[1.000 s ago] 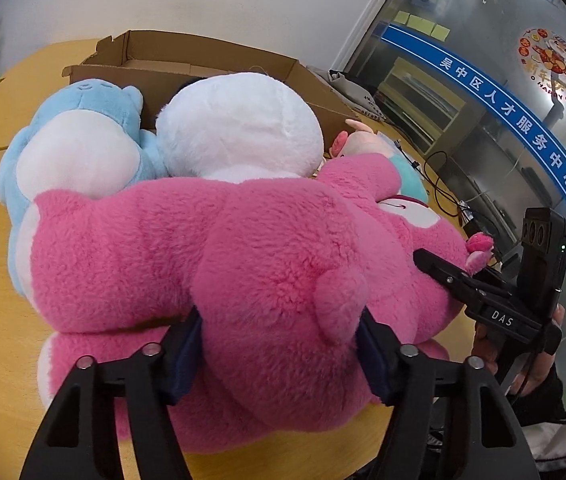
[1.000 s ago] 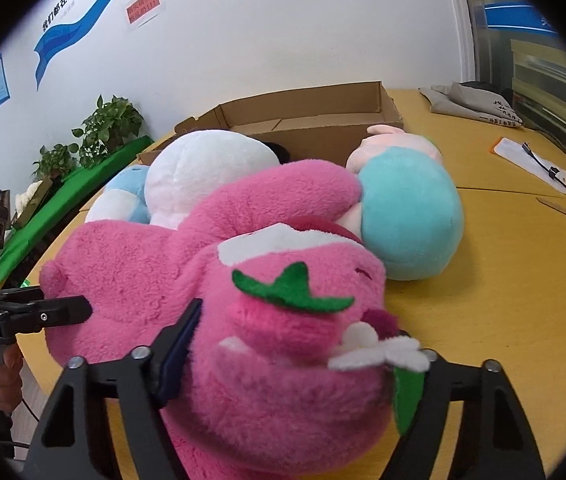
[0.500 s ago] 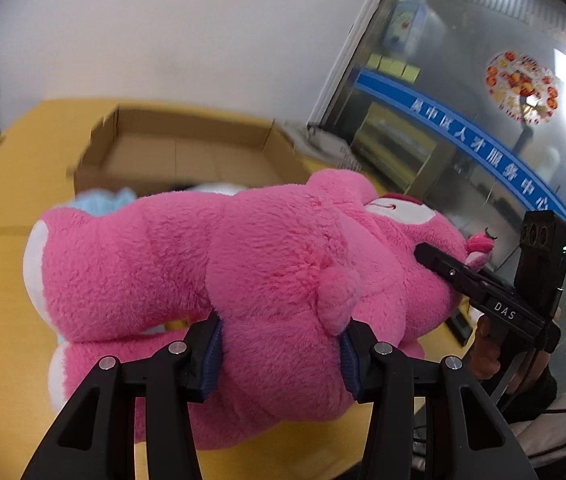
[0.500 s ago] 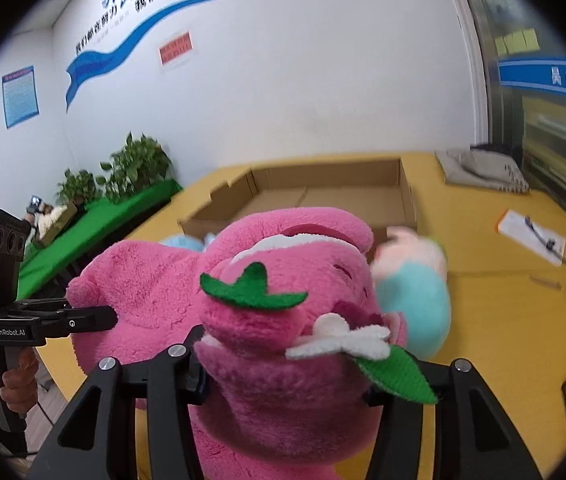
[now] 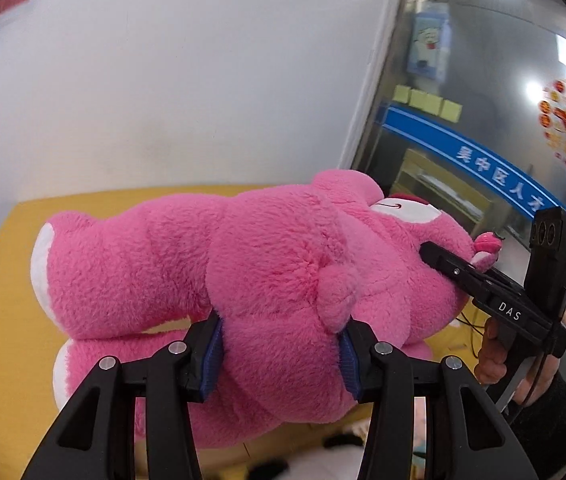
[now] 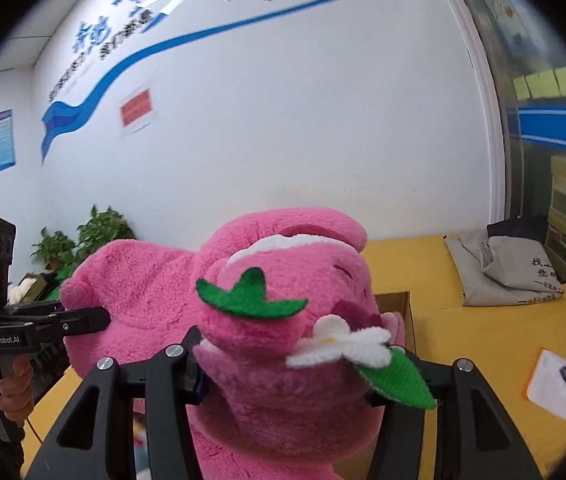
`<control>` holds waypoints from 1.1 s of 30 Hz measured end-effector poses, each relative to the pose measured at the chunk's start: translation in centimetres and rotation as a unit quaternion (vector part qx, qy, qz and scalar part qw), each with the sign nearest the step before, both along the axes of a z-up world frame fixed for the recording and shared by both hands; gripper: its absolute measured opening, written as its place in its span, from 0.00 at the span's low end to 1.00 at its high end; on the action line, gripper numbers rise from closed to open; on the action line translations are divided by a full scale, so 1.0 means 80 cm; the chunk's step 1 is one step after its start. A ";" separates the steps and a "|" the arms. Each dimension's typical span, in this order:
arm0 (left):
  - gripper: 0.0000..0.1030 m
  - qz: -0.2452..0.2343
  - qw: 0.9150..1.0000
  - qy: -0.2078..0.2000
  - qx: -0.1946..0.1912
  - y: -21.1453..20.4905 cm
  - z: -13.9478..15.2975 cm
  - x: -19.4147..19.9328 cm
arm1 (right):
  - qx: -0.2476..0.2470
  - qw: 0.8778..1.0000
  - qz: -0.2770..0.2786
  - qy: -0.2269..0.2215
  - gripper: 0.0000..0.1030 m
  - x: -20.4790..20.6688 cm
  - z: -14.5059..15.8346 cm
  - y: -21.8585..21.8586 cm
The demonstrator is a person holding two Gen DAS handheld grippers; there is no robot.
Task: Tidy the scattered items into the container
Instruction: 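Lift the pink bear with both grippers and lower it into the cardboard box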
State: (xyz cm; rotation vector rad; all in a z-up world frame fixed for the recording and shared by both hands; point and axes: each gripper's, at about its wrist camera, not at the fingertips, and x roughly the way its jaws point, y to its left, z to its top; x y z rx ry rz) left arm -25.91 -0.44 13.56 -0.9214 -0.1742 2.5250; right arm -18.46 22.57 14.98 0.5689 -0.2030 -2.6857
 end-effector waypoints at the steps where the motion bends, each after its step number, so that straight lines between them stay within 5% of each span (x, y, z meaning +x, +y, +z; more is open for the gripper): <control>1: 0.50 0.002 1.000 -0.014 0.003 0.001 -0.013 -0.028 | 0.002 1.000 -0.006 -0.010 0.52 -0.029 -0.007 -0.002; 6: 0.50 0.017 0.992 -0.126 -0.006 0.011 -0.132 -0.159 | 0.021 0.996 -0.039 -0.082 0.56 -0.157 -0.092 -0.007; 9: 0.45 0.015 0.982 -0.186 -0.029 0.020 -0.203 -0.196 | 0.041 0.984 -0.064 -0.159 0.59 -0.204 -0.162 -0.011; 13: 0.57 0.019 0.984 -0.177 -0.021 0.014 -0.206 -0.198 | 0.058 0.975 -0.104 -0.190 0.80 -0.213 -0.197 -0.004; 16: 0.61 0.027 0.985 -0.166 -0.035 0.018 -0.187 -0.188 | 0.047 0.976 -0.107 -0.185 0.83 -0.211 -0.181 0.010; 20: 0.61 0.052 0.990 -0.117 -0.060 0.009 -0.140 -0.134 | 0.036 0.982 -0.092 -0.159 0.84 -0.169 -0.139 0.018; 26: 1.00 0.103 0.989 -0.002 -0.103 -0.002 -0.062 0.033 | 0.034 0.990 -0.057 -0.128 0.99 -0.047 -0.081 0.030; 33: 1.00 0.147 0.984 0.024 -0.098 -0.009 -0.064 0.195 | 0.010 0.991 -0.067 -0.111 1.00 0.089 -0.070 0.030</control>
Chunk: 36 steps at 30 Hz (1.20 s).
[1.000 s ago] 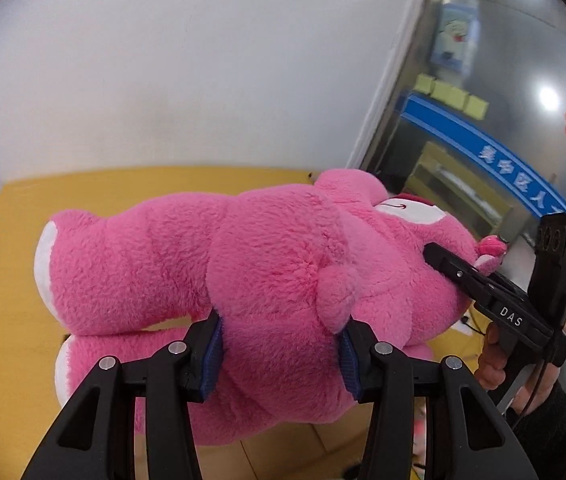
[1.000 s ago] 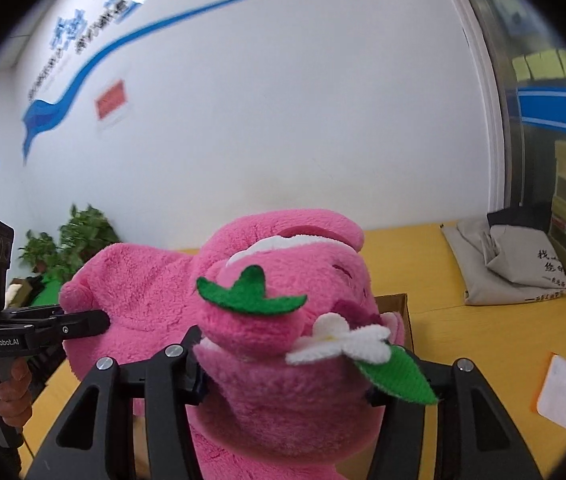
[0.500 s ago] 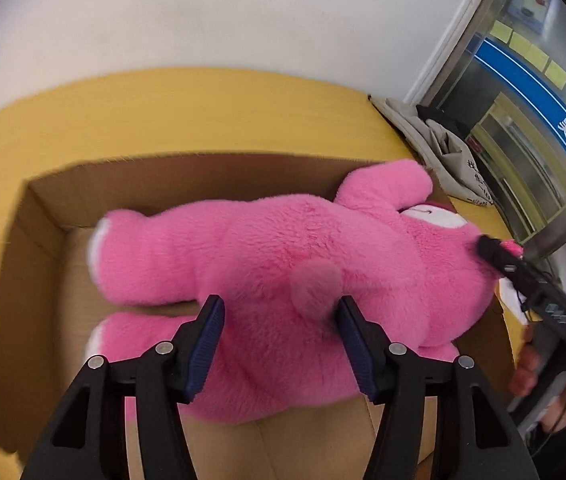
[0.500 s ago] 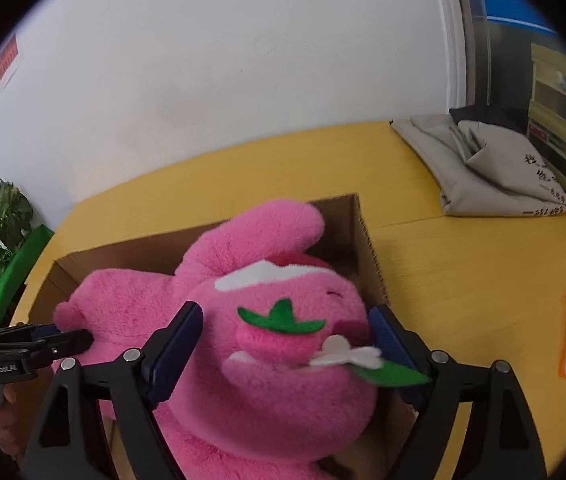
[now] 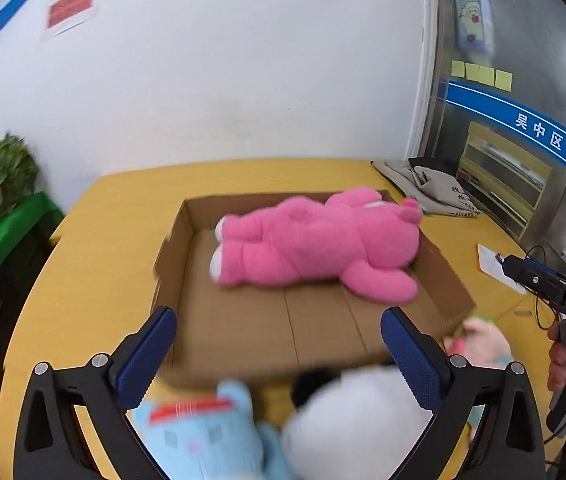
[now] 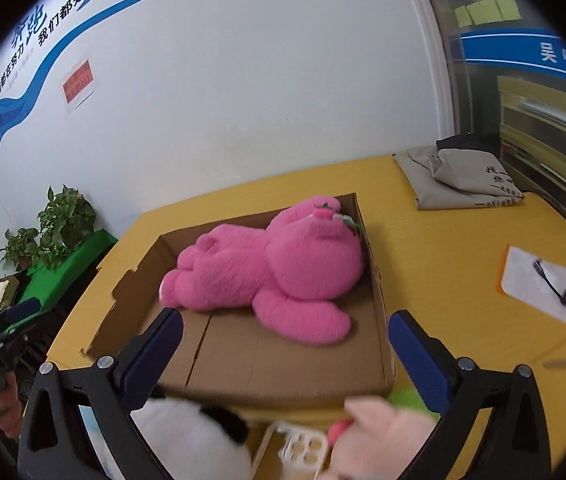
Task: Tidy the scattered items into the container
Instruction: 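Lift the pink bear with both grippers and lower it into the cardboard box, then open both grippers and withdraw them from the pink bear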
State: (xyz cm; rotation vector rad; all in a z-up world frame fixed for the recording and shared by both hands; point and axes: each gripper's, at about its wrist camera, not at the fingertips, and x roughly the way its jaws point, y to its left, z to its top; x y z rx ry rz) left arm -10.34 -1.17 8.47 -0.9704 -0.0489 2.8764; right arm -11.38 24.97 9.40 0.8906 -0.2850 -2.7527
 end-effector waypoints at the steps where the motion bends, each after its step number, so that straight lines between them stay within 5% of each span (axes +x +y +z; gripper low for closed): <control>1: 1.00 0.010 1.000 0.001 0.001 0.000 -0.004 0.017 | 0.006 1.000 0.002 0.000 1.00 0.016 0.001 -0.003; 7: 1.00 0.025 0.998 0.007 0.048 0.008 -0.019 0.085 | 0.049 0.998 0.023 0.018 1.00 0.101 0.007 -0.028; 16: 1.00 0.003 0.999 0.018 0.027 0.040 -0.020 0.132 | 0.072 0.997 0.020 0.030 1.00 0.169 0.012 -0.034; 36: 1.00 0.009 1.000 -0.008 0.017 0.056 -0.040 0.123 | 0.059 0.996 0.060 -0.004 1.00 0.140 -0.021 -0.034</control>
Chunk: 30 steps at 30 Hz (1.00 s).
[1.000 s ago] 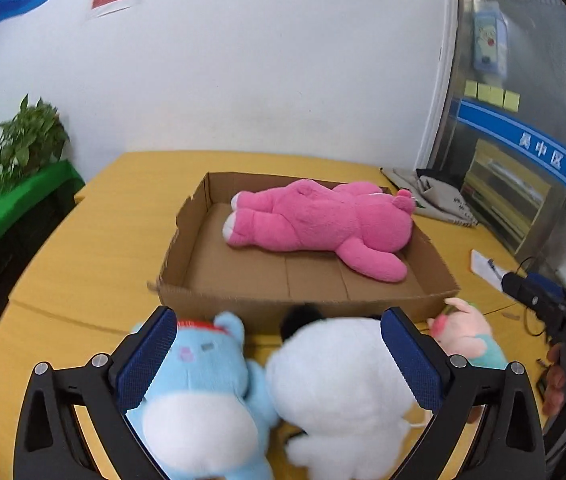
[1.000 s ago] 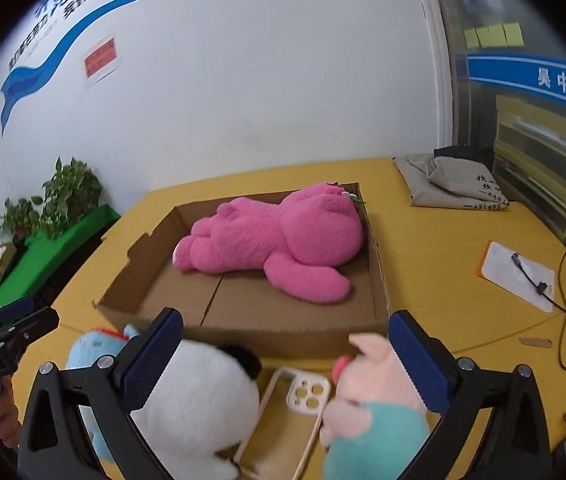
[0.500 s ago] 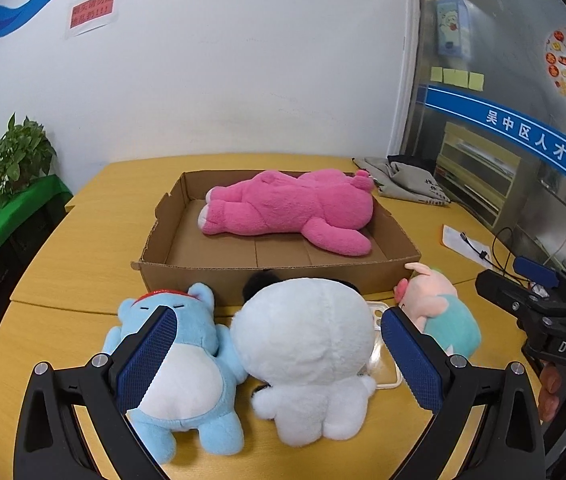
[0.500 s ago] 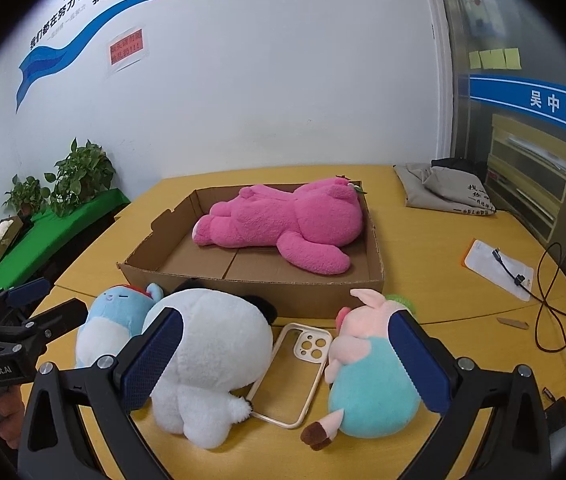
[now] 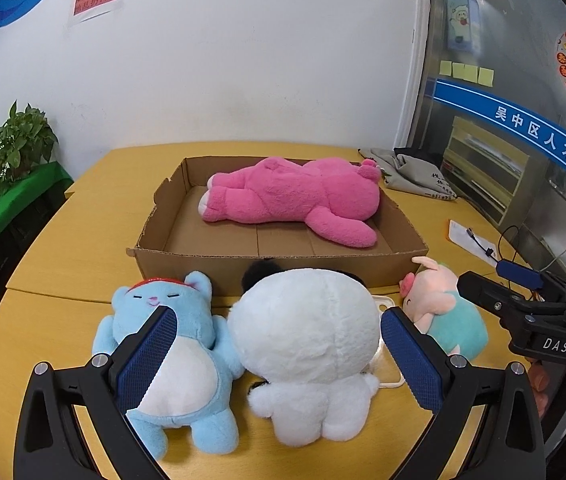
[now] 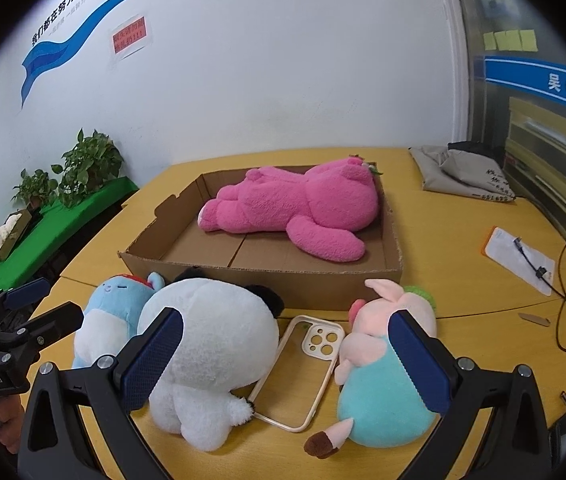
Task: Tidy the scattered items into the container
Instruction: 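Open both grippers and withdraw them from the pink bear, then move both grippers toward the white plush with black ears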
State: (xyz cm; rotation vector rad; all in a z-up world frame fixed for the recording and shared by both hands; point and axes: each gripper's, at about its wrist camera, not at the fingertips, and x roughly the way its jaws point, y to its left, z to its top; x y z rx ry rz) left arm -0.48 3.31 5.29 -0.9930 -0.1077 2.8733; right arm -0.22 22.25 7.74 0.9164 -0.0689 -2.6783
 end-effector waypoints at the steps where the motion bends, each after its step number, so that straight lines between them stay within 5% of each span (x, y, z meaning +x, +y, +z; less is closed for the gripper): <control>1: 1.00 0.004 1.000 -0.004 -0.001 -0.001 -0.003 -0.002 | -0.002 1.000 0.004 -0.004 1.00 -0.004 -0.003 -0.001; 11: 1.00 0.017 0.999 -0.041 0.027 -0.014 -0.034 -0.021 | 0.005 0.998 0.053 -0.045 1.00 -0.037 -0.039 -0.010; 20: 1.00 -0.040 0.997 -0.056 0.044 -0.011 -0.046 -0.049 | -0.006 0.996 0.061 -0.065 1.00 -0.055 -0.058 -0.005; 25: 1.00 -0.079 0.989 -0.078 0.096 -0.023 -0.059 -0.082 | 0.024 0.995 0.075 -0.057 1.00 -0.044 -0.064 -0.015; 30: 1.00 -0.098 0.983 -0.110 0.105 -0.032 -0.085 -0.120 | 0.021 0.994 0.073 -0.074 1.00 -0.046 -0.072 -0.021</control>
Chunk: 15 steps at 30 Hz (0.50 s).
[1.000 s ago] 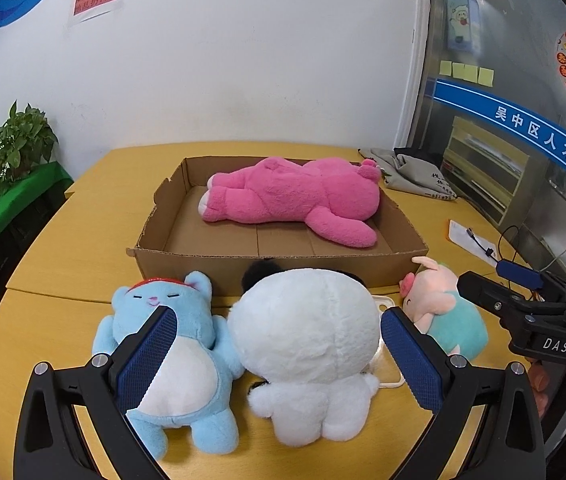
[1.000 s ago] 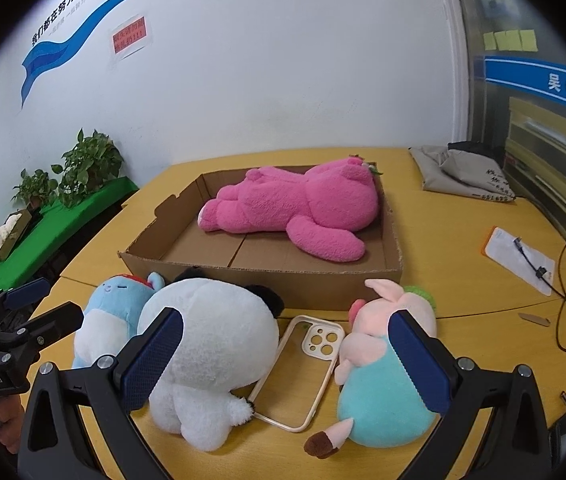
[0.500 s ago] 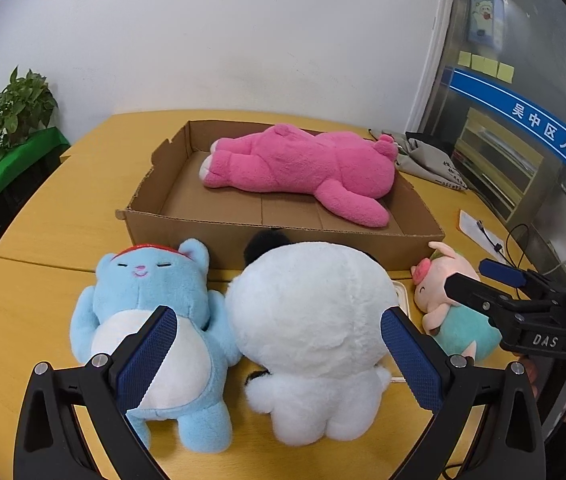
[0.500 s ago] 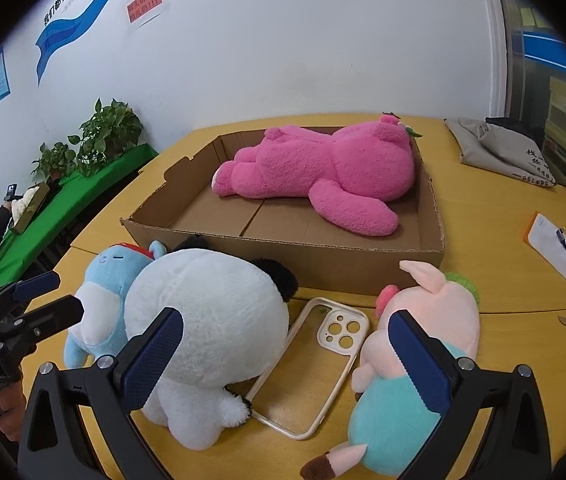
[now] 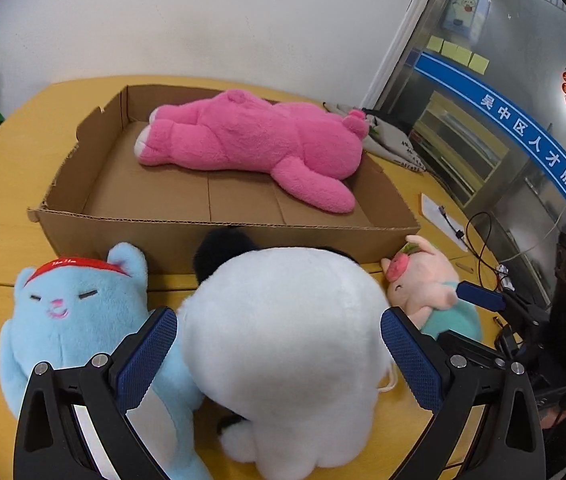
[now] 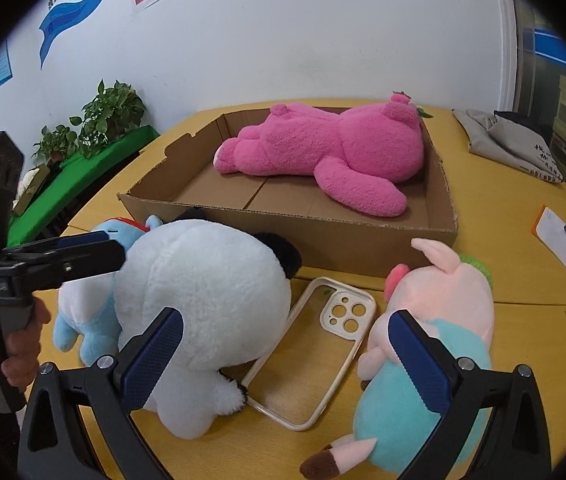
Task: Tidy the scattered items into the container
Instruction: 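Move both grippers toward the white plush with black ears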
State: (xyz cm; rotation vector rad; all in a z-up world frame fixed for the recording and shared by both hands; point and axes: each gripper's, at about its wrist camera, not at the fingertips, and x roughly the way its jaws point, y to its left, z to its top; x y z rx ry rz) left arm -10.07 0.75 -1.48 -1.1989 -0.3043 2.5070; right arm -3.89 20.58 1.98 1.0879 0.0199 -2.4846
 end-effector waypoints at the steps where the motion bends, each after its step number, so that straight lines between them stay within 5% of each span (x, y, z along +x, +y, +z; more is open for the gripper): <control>1: 1.00 -0.003 1.000 -0.007 0.004 -0.002 -0.005 -0.005 | 0.001 1.000 0.004 -0.003 1.00 -0.001 -0.002 -0.003; 8: 1.00 -0.041 0.998 -0.039 0.034 -0.008 -0.030 -0.029 | -0.016 0.998 0.056 -0.023 1.00 -0.009 -0.012 -0.038; 12: 0.84 -0.072 0.995 -0.049 0.049 -0.008 -0.032 -0.032 | -0.024 0.997 0.063 -0.041 0.97 -0.027 -0.027 -0.059; 15: 0.83 -0.073 0.995 -0.051 0.051 -0.010 -0.037 -0.032 | -0.021 0.995 0.081 -0.057 0.97 -0.033 -0.044 -0.077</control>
